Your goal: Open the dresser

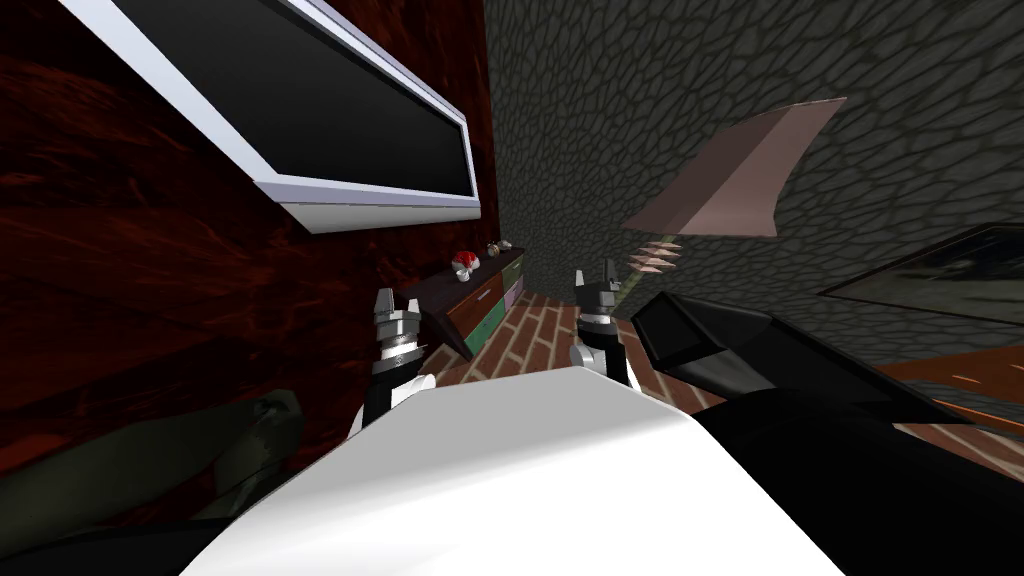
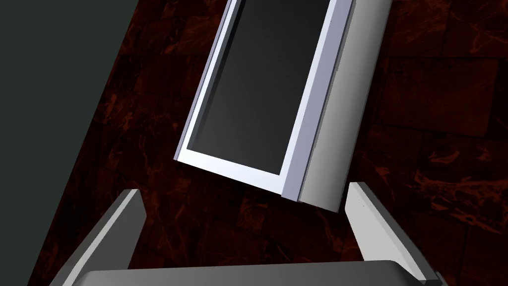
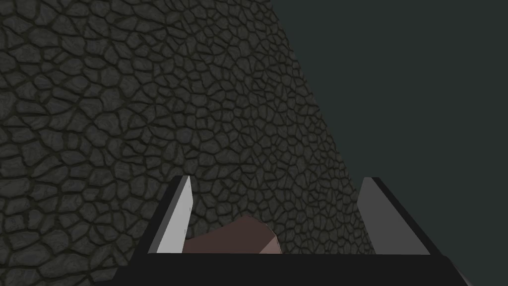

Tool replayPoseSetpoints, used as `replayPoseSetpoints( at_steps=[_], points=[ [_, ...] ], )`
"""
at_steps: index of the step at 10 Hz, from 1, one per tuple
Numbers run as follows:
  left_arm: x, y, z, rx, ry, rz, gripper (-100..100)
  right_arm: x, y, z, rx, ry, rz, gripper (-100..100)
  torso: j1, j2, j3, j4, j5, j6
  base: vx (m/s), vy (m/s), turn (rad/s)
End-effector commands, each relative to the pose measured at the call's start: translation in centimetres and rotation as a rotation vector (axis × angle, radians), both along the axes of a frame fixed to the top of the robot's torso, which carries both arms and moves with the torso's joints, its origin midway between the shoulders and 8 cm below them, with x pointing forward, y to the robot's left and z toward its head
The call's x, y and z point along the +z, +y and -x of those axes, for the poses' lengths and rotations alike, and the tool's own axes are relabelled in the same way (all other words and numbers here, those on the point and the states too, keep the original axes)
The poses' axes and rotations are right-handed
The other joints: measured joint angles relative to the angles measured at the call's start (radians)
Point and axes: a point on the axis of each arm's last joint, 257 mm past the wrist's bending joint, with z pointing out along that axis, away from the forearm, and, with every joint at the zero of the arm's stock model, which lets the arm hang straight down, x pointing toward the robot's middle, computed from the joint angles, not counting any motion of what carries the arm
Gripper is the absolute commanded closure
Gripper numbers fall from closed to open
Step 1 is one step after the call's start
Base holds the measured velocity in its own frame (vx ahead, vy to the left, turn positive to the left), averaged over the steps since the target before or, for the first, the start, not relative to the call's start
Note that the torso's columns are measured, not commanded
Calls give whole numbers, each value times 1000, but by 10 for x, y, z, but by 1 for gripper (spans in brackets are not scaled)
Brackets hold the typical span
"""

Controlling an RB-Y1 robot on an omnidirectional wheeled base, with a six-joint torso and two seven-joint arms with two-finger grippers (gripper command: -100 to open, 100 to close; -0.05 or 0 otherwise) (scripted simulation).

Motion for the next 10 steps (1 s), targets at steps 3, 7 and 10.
replayPoseSetpoints(
  at_steps=[3, 7, 10],
  points=[
    [0, 0, 0, 0, 0, 0, 0, 0, 0, 0, 0, 0, 0, 0, 0, 175, -351, 176, 0, 0, 0, 0, 0],
    [0, 0, 0, 0, 0, 0, 0, 0, 0, 0, 0, 0, 0, 0, 0, 470, -939, 470, 0, 0, 0, 0, 0],
    [-2, -5, -2, -22, 10, -26, -100, 0, 0, 0, 0, 0, 0, 0, 0, 691, -1382, 691, 0, 0, 9, -1, 22]
  ],
)
